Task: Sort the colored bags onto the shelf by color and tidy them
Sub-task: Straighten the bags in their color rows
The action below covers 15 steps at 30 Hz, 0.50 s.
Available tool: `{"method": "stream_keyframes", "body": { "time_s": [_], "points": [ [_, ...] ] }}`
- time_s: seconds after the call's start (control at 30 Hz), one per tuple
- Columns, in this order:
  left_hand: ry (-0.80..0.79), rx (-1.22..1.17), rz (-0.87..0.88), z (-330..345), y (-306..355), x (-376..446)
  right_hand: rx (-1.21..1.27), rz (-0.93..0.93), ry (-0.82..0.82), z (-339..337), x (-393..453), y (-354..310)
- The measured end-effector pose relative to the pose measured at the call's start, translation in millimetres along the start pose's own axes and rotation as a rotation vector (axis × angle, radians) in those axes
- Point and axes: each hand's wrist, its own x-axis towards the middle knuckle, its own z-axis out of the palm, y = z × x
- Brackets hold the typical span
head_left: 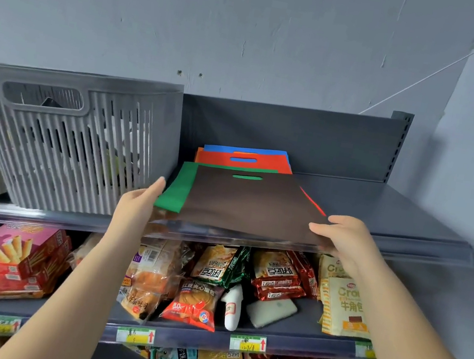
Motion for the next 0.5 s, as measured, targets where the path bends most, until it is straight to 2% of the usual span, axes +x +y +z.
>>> {"method": "stream_keyframes", "body": {
  "time_s": [0.2,0.33,0.43,0.5],
  "points": [
    [0.05,0.343,0.054,7,4,-10,0.15,0.085,-0.059,1,-7,2],
    [0.014,0.509,0.245,5,1,-36,0.151,0.15,-0.205,-5,-14,7],
    [0.025,0.608,0.409,-2,-9,-56,0.098,0.127,-0.21,-9,-20,14],
    [0.049,0.617,0.46,-7,-19,-65,0.085,0.112,-0.207,-10,-25,20]
  ]
}}
